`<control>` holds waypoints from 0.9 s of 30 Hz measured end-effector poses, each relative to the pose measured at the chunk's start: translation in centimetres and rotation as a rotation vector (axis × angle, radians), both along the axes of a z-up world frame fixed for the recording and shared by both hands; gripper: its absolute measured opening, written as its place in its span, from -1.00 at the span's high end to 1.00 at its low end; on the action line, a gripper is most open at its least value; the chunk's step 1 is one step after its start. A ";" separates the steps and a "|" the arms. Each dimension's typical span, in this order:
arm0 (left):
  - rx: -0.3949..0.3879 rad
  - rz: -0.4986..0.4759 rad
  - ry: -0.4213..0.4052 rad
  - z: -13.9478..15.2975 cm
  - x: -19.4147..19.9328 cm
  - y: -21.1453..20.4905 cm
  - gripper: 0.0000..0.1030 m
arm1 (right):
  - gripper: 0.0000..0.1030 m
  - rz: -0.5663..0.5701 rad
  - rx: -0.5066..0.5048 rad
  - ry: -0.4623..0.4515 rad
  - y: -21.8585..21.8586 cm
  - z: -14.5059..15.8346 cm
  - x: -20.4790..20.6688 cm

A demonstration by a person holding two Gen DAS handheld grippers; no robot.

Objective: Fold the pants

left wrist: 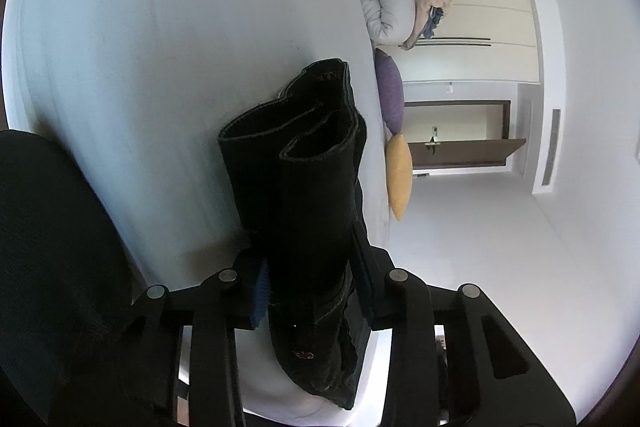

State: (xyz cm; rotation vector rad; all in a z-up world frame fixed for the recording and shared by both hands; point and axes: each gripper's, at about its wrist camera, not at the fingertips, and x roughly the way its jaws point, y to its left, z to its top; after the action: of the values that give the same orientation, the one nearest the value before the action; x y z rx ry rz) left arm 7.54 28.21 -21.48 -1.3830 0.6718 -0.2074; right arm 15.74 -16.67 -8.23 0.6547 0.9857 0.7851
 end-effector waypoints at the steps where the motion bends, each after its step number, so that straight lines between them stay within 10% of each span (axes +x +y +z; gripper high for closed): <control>1: 0.010 -0.002 -0.004 0.1 0.0 0.0 0.44 | 0.33 0.009 -0.022 0.008 0.6 -0.3 0.8; 9: 0.318 -0.065 -0.056 4.7 1.6 -1.5 0.55 | 0.61 0.021 -0.196 0.177 4.3 -6.0 6.1; 11: 0.351 -0.077 -0.069 5.5 2.0 -1.7 0.55 | 1.00 0.007 -0.217 0.202 4.3 -7.1 6.6; 27: 0.511 -0.110 -0.019 7.1 3.6 -4.0 0.83 | 1.00 -0.043 -0.249 0.216 4.5 -8.2 6.5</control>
State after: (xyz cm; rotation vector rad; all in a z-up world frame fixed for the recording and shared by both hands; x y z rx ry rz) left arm 11.13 24.21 -14.36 -0.8546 0.7254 -0.1238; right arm 22.27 -12.13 -16.45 0.5495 1.2393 0.5492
